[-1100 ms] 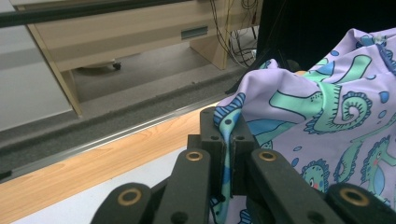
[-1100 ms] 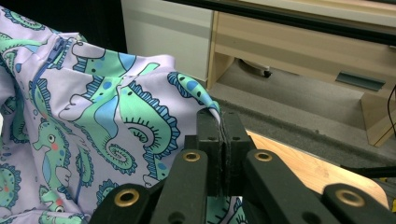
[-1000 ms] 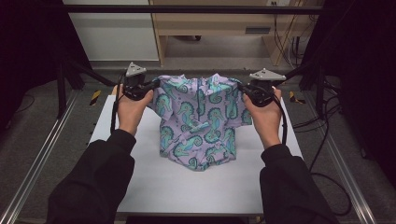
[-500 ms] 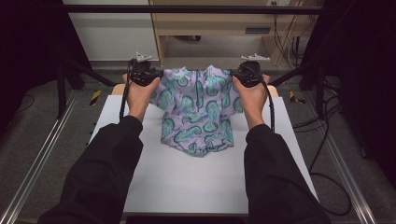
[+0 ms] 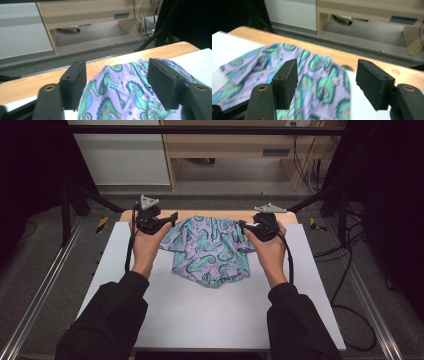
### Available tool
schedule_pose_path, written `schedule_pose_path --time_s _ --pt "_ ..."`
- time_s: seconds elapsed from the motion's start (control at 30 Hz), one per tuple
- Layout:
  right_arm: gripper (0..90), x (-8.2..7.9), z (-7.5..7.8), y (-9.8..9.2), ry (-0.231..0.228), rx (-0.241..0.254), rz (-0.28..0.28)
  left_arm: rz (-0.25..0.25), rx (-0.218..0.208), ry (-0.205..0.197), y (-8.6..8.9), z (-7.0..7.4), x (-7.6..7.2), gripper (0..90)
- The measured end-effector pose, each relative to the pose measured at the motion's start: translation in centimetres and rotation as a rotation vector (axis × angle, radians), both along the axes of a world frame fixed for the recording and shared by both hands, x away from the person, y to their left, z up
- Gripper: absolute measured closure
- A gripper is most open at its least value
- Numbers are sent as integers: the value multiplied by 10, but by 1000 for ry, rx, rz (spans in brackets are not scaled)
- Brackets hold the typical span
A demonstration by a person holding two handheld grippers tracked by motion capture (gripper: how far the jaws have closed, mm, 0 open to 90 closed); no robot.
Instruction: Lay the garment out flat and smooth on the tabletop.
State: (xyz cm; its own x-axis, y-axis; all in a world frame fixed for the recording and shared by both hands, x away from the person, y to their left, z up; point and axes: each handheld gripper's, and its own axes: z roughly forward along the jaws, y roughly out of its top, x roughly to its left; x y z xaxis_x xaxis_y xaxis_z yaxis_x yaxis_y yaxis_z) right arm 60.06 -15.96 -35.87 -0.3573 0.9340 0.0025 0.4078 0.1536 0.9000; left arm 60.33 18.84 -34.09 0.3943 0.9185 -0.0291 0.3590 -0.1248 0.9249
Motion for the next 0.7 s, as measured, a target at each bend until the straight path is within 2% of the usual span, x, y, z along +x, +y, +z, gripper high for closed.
schedule_pose_path --time_s 0.03,0.07,0.2,0.23,0.27,0.3,0.33,0.37,0.43,0.47,0.53,0.57,0.6,0.7 --pt "349 -5 -3 0 7 -3 13 0 0 0 0 0 0 312" --pt "350 -10 -7 0 13 -3 22 2 -4 -17 -1 -6 -12 316" --pt "386 -28 -25 2 39 -2 72 -34 6 -1 -3 -24 -32 330" --pt "401 -32 -31 2 42 0 82 -34 6 -1 -3 -24 -32 336" --pt "412 -36 -36 3 52 0 94 -54 21 2 -4 -34 -42 340" --pt "412 -36 -36 3 52 0 94 -54 21 2 -4 -34 -42 341" --pt "444 -40 -47 3 69 -2 115 -71 24 11 -5 -43 -51 338" --pt "444 -40 -47 3 69 -2 115 -71 24 11 -5 -43 -51 336" --pt "482 -42 -57 5 95 -6 135 -78 5 13 -4 -54 -61 327" --pt "515 -42 -67 8 122 -6 156 -82 3 14 -4 -62 -69 298" --pt "525 -42 -70 9 132 -6 162 -78 6 14 -3 -66 -73 272" --pt "534 -41 -74 12 140 -9 170 -79 4 14 -2 -69 -76 237" --pt "556 -39 -78 16 151 -9 182 -76 0 15 0 -74 -84 159" --pt "575 -35 -85 22 168 -16 195 -70 -5 5 4 -79 -92 104"
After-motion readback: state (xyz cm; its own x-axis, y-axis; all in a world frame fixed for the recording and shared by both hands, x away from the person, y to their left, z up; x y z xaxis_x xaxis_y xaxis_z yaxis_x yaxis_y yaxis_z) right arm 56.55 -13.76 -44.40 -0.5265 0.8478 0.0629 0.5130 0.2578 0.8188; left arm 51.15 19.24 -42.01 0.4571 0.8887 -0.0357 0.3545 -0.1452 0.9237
